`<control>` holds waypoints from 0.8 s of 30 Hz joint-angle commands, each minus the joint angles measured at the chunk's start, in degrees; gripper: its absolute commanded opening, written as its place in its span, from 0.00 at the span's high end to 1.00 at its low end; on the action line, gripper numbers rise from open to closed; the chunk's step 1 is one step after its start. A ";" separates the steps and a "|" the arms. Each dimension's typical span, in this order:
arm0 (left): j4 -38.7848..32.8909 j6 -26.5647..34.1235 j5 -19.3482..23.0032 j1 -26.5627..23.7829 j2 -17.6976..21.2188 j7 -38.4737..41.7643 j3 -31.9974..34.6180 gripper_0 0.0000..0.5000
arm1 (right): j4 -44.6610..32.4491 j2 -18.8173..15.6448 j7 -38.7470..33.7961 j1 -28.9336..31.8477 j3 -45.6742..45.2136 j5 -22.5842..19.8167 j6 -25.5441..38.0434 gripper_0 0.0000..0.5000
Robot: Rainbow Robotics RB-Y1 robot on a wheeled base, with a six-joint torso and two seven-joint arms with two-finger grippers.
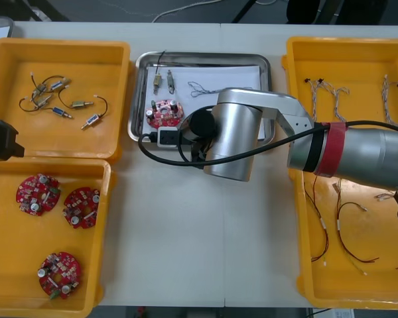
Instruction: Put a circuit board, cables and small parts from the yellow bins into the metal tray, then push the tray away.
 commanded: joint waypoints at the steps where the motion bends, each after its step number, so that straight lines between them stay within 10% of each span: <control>1: -1.64 0.27 0.44 0.25 1.34 -2.91 0.98 0.00 | 1.30 -1.15 0.17 -3.89 0.52 1.30 -2.53 1.00; 24: -1.64 0.27 0.44 0.25 1.34 -2.91 0.98 0.00 | 9.74 -0.89 1.22 -6.26 0.52 6.23 -13.17 1.00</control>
